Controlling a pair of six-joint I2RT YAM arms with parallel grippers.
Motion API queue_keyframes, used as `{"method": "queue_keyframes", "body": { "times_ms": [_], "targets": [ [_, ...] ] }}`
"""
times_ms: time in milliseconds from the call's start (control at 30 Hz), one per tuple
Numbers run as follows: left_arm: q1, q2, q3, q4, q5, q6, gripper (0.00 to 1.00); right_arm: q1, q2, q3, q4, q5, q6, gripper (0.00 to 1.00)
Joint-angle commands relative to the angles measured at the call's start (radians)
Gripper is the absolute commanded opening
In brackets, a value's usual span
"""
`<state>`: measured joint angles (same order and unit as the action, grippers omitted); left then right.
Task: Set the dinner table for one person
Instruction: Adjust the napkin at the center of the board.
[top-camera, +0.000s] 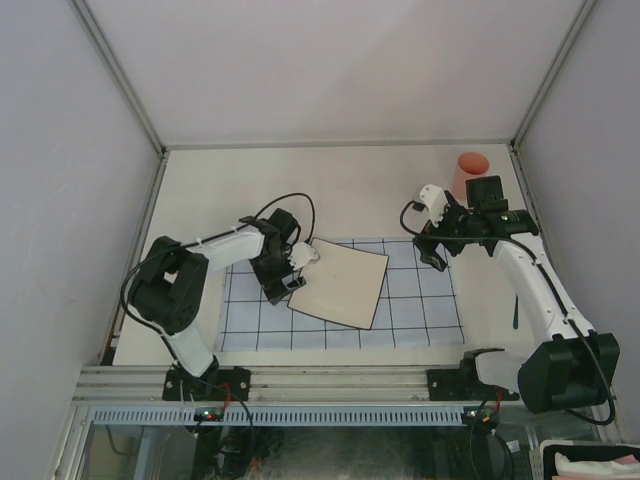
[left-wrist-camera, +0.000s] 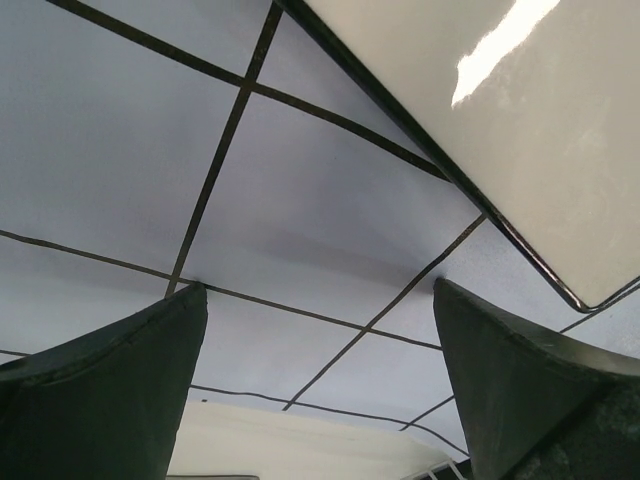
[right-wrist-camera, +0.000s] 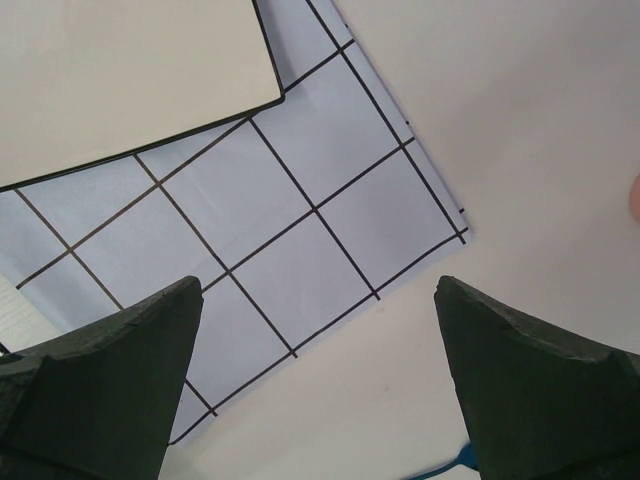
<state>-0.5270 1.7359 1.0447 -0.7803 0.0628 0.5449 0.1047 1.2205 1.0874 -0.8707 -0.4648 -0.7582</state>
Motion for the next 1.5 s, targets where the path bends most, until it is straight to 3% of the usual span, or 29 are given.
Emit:
{"method": "queue_keyframes", "body": {
  "times_ms": [0, 533, 1467],
  "targets": [
    [-0.001, 0.091, 0.017, 0.116, 0.042, 0.011, 1.0, -0.009, -0.022, 0.003, 0.028, -0.01, 0.002, 1.0],
    [0.036, 0.195, 0.164, 0.059, 0.016, 0.051, 1.0, -0.034, -0.007, 0.004, 0.024, -0.011, -0.016, 1.0],
    [0.036, 0.269, 0.274, 0.01, 0.018, 0.037, 1.0, -0.081, -0.05, 0.003, -0.017, -0.021, -0.026, 1.0]
  ]
}}
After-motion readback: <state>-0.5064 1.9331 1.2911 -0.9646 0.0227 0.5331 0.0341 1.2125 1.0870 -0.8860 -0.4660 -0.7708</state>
